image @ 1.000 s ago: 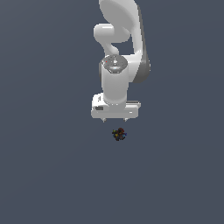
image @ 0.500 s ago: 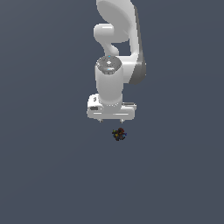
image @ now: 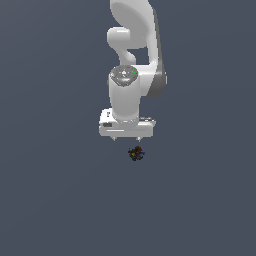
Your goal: Pick up the object and move it to a goal position.
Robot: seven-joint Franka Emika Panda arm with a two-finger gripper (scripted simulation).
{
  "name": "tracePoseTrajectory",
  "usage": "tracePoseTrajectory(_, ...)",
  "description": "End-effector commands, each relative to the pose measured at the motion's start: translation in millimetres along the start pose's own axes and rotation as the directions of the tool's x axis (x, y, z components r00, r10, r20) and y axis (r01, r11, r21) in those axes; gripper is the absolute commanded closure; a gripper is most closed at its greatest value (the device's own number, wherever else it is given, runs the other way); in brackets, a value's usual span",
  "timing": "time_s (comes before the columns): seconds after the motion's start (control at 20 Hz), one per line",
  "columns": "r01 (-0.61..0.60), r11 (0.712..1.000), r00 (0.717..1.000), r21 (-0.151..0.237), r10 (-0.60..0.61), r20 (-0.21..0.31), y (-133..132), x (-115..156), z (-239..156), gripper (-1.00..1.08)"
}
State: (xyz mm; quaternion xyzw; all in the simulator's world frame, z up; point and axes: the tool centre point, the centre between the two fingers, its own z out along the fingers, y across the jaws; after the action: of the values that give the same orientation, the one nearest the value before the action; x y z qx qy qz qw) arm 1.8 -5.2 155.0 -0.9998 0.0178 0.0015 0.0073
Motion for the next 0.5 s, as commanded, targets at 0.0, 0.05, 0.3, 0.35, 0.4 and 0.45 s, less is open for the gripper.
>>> tracePoseTrajectory(0.0,0.028,1.000,1.000,-0.002,-0.028,0.001,-2,0,4,-0.92)
tracePoseTrajectory(0.05,0.043,0.999,0.999,-0.003,-0.043,0.001,-3,0,6,-0.92)
tracePoseTrajectory(0.3,0.145,0.989,0.989,-0.009,-0.145,0.002,-11,-1,21,-0.92)
tracePoseTrajectory(0.35,0.170,0.985,0.985,-0.010,-0.170,0.002,-13,-1,24,-0.92)
tracePoseTrajectory(0.4,0.197,0.980,0.980,-0.011,-0.197,0.003,-15,-2,28,-0.92)
tracePoseTrajectory(0.45,0.226,0.974,0.974,-0.012,-0.226,0.003,-18,-2,32,-0.92)
